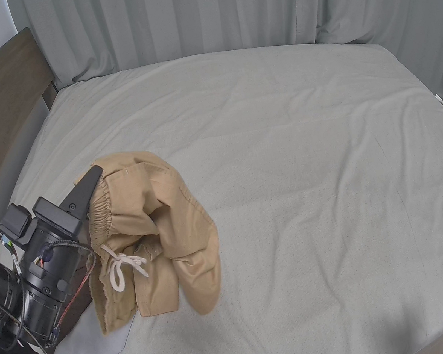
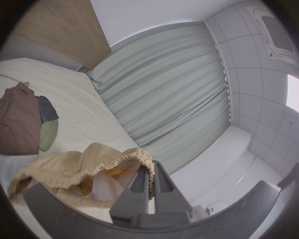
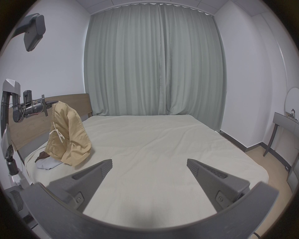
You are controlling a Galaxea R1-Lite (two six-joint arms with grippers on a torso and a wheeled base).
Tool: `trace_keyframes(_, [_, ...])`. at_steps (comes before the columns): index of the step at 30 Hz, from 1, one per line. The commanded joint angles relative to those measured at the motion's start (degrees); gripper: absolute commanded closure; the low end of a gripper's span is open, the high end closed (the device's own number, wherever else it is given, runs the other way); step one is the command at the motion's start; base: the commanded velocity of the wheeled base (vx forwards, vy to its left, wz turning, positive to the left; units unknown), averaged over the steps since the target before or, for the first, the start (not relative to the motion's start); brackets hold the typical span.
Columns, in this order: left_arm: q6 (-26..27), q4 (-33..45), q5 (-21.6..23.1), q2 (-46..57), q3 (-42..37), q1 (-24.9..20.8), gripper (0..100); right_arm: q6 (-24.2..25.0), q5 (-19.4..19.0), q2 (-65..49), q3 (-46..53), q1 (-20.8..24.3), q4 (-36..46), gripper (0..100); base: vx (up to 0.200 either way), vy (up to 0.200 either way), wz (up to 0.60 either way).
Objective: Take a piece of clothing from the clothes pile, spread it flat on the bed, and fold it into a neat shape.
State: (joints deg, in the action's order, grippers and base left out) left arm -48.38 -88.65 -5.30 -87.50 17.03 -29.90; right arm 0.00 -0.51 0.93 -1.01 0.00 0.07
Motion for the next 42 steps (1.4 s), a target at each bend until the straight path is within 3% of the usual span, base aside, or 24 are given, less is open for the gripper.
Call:
trace_keyframes(1, [-0.31, 0.32, -1.29, 3.48, 2.13, -3.67, 100, 0.09, -0.02, -0.49, 1.01, 0.0, 0.01, 0, 0.0, 0.0, 0.0])
trace_keyframes(8, [-0.31, 1.64, -2.17, 7.52, 4.77, -7.54, 100, 0.0, -0.02, -0.49, 1.01, 0.0, 0.01, 0, 0.0, 0.0, 0.0])
trace_keyframes(16, [-0.22, 3.13, -1.82, 7.52, 4.06, -7.19, 100, 0.0, -0.02, -0.49, 1.01, -0.09, -0.07, 0, 0.0, 0.0, 0.0])
trace_keyframes(25, [2.51, 3.84, -0.15, -1.53, -1.47, -8.15, 100, 0.0, -0.02, -0.49, 1.01, 0.0, -0.07, 0, 0.0, 0.0, 0.0])
trace_keyframes(29, [3.38, 2.34, 1.0, -8.03, -0.59, -12.11, 100, 0.0, -0.02, -0.49, 1.01, -0.09, 0.01, 0, 0.0, 0.0, 0.0])
trace_keyframes(33, [3.21, 0.41, 2.67, -13.31, 1.69, -18.88, 100, 0.0, -0.02, -0.4, 1.01, 0.0, -0.07, 0, 0.0, 0.0, 0.0])
trace_keyframes(42, [1.28, 0.14, 7.24, -19.9, 13.38, -34.08, 100, 0.0, -0.02, -0.4, 1.01, -0.09, 0.01, 0, 0.0, 0.0, 0.0])
